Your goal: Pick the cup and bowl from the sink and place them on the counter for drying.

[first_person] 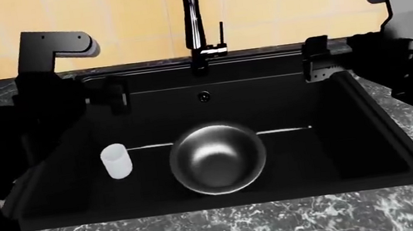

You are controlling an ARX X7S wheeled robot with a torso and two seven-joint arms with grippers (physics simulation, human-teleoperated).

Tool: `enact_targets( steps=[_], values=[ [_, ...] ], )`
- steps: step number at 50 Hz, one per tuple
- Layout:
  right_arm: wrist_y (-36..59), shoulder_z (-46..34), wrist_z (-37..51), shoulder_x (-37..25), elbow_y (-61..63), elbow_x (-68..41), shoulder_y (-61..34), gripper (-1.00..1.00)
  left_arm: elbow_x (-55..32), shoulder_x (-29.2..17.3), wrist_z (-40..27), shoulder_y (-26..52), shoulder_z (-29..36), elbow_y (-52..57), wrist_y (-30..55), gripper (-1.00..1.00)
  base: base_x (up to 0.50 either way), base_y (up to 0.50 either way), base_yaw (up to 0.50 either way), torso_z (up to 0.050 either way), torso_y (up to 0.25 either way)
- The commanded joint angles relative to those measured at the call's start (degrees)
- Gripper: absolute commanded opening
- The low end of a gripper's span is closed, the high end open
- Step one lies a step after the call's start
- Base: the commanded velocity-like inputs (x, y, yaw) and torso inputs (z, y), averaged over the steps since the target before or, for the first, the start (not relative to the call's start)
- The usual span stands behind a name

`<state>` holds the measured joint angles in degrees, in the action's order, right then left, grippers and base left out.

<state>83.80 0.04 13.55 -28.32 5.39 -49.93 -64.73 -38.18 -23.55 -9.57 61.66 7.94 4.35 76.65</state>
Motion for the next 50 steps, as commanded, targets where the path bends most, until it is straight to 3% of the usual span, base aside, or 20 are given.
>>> enact_targets(
  steps=[1, 39, 41, 50],
  values=[
    [-0.74, -0.56, 0.57, -0.32, -0.03, -0.41, 0.52, 1.0, 0.04, -0.22, 0.23, -0.09, 0.07, -1.11, -1.1, 1.0, 0.21, 0.2, 0.0, 0.0, 0.0],
    [-1.52, -1.24, 1.63, -1.13, -0.39, -3.03, 2.63, 1.0, -0.56, -0.68, 0.0, -0.2, 1.52, -1.68, -1.42, 1.0, 0.39, 0.07, 0.0, 0.0, 0.001],
    [3.29, 0.76, 2.65, 0.14, -2.66, -5.96, 2.22, 1.0, -0.51, -0.96, 0.13, -1.13, 1.85, -1.57, -1.64, 1.0, 0.0, 0.0, 0.0, 0.0, 0.0],
    [5.7, -2.43, 8.73, 0.23, -10.15, -15.98, 3.23, 1.0, -0.37, -1.82, 0.52, -3.93, 2.14, -2.05, -2.89, 1.0, 0.0, 0.0, 0.0, 0.0, 0.0]
  ],
)
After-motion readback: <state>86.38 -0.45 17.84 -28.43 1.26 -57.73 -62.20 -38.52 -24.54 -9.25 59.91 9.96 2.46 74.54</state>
